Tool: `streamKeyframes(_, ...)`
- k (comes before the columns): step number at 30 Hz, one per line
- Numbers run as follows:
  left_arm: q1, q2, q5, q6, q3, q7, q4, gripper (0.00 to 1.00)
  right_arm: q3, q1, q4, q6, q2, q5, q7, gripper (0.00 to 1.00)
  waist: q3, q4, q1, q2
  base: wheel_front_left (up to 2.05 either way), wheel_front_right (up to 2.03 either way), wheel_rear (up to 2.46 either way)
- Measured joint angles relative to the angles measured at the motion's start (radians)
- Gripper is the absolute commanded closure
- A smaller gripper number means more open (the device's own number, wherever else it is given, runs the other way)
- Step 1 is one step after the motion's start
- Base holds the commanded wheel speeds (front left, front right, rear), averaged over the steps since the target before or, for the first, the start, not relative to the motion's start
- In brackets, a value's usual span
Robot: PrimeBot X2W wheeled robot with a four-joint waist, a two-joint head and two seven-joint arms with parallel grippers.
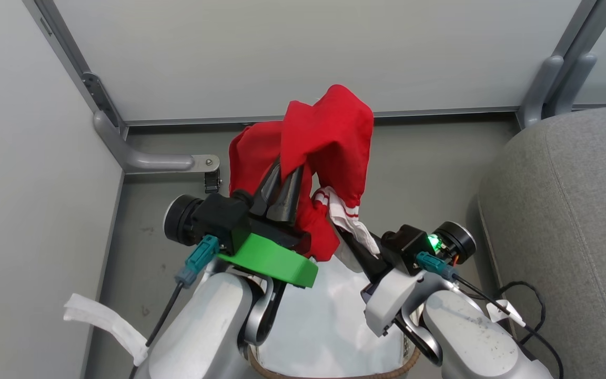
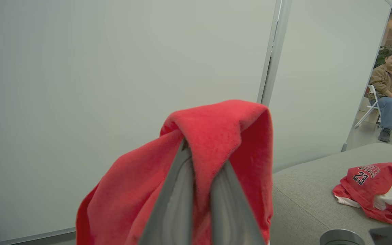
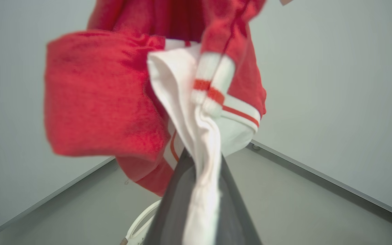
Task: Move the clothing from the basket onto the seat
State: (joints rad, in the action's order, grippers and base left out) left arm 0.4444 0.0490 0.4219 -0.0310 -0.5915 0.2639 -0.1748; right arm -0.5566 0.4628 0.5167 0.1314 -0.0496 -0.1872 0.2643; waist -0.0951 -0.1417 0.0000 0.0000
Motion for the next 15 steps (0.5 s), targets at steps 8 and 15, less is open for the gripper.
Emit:
streamKeyframes(8,0.001,0.0,-0.004,-0.002,0.007,0.0,0.016,1.0,0.002,0.0,0.003,0.0,0.0,-0.009,0.0,1.0,-0.008,0.005,0.0,0.0,0.0,0.0,0.0)
streamKeyframes(15,0.002,0.0,-0.028,-0.001,0.025,0.0,0.036,0.0,0.001,0.0,-0.011,0.0,0.0,-0.011,0.0,1.0,-0.011,0.019,0.0,0.0,0.0,0.0,0.0)
